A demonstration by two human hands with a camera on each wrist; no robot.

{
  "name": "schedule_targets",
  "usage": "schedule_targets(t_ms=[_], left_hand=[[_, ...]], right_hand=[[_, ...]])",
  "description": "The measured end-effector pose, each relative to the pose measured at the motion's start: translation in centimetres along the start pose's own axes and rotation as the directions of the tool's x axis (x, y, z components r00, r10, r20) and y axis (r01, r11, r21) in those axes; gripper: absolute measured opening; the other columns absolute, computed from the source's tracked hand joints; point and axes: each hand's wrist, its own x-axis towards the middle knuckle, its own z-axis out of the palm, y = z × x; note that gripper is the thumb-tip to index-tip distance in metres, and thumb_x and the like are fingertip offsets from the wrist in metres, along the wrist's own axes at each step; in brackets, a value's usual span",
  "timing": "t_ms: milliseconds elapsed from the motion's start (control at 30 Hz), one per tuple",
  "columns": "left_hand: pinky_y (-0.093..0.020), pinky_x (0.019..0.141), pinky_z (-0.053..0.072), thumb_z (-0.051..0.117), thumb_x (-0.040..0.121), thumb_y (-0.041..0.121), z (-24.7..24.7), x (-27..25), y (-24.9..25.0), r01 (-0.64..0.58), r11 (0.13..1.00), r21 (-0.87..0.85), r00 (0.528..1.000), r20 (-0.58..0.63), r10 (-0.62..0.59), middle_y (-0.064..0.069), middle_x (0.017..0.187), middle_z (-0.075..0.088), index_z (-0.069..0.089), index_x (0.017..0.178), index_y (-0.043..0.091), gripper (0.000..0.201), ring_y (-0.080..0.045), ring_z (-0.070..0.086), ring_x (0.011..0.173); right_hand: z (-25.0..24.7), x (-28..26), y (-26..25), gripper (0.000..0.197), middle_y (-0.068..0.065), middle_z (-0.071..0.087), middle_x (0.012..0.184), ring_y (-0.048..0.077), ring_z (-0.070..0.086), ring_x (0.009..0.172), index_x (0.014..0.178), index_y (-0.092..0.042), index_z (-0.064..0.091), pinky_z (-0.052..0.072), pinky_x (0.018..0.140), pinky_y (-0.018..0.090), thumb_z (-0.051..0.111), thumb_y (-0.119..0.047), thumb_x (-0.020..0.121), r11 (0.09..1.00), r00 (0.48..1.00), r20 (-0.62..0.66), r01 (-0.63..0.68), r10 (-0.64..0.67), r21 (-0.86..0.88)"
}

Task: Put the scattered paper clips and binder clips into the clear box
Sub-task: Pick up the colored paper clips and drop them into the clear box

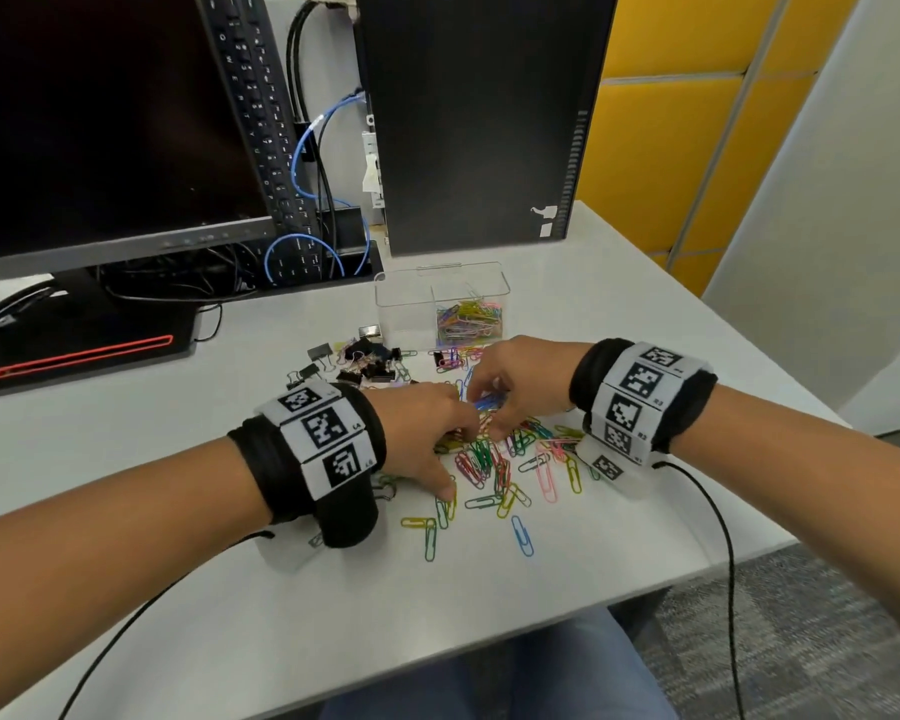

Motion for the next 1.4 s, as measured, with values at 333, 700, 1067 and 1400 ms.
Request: schedule_targets(t_ms=[333, 700, 1067, 1400], left_hand=[[-0.019, 0.068, 0.04, 0.06, 0.083, 0.016, 0.2, 0.5, -0.2, -0.093, 0.995, -0.031, 0.989, -0.116, 0.088, 0.005, 0.083, 0.057, 0.063, 0.087, 0.018, 0.005, -0.01, 0.049, 0.074], [-0.005, 0.061, 0.04, 0.062, 0.082, 0.009, -4.5, 1.2, -2.9, -0.063, 0.952, -0.301, 0.781, -0.608, -0.141, 0.013, 0.07, 0.057, 0.066, 0.081, 0.014, 0.006, -0.005, 0.054, 0.068], [-0.022, 0.073, 0.045, 0.061, 0.081, 0.007, -5.7, 6.2, -4.7, -0.085, 0.843, -0.531, 0.48, -0.763, -0.433, 0.015, 0.063, 0.05, 0.066, 0.082, 0.008, 0.006, -0.012, 0.054, 0.071], [-0.028, 0.085, 0.045, 0.053, 0.092, 0.023, -5.3, 7.1, -5.2, 0.076, 0.923, -0.377, 0.7, -0.639, -0.318, -0.005, 0.101, 0.069, 0.069, 0.101, 0.013, 0.02, -0.021, 0.061, 0.094]], right_hand=[[0.1, -0.1, -0.3, 0.023, 0.004, 0.07, 0.104, 0.011, 0.056, 0.083, 0.104, -0.011, 0.071, 0.045, 0.073, 0.021, 0.071, -0.016, 0.082, 0.998, 0.992, -0.118, -0.04, 0.046, 0.057], [-0.7, -0.4, 1.2, 0.012, -0.003, 0.062, 0.082, 0.007, 0.055, 0.058, 0.095, -0.013, 0.071, 0.05, 0.06, 0.02, 0.071, -0.013, 0.083, 0.96, 0.969, -0.195, -0.094, 0.148, 0.263], [-3.7, 0.2, 2.3, 0.008, 0.001, 0.066, 0.074, 0.013, 0.063, 0.059, 0.085, -0.014, 0.067, 0.058, 0.068, 0.027, 0.067, -0.006, 0.084, 0.906, 0.906, -0.364, -0.045, 0.215, 0.422], [-6.6, 2.0, 2.8, 0.006, 0.008, 0.067, 0.081, 0.014, 0.064, 0.068, 0.093, -0.01, 0.067, 0.055, 0.068, 0.022, 0.064, -0.01, 0.088, 0.805, 0.715, -0.606, 0.102, 0.349, 0.584]])
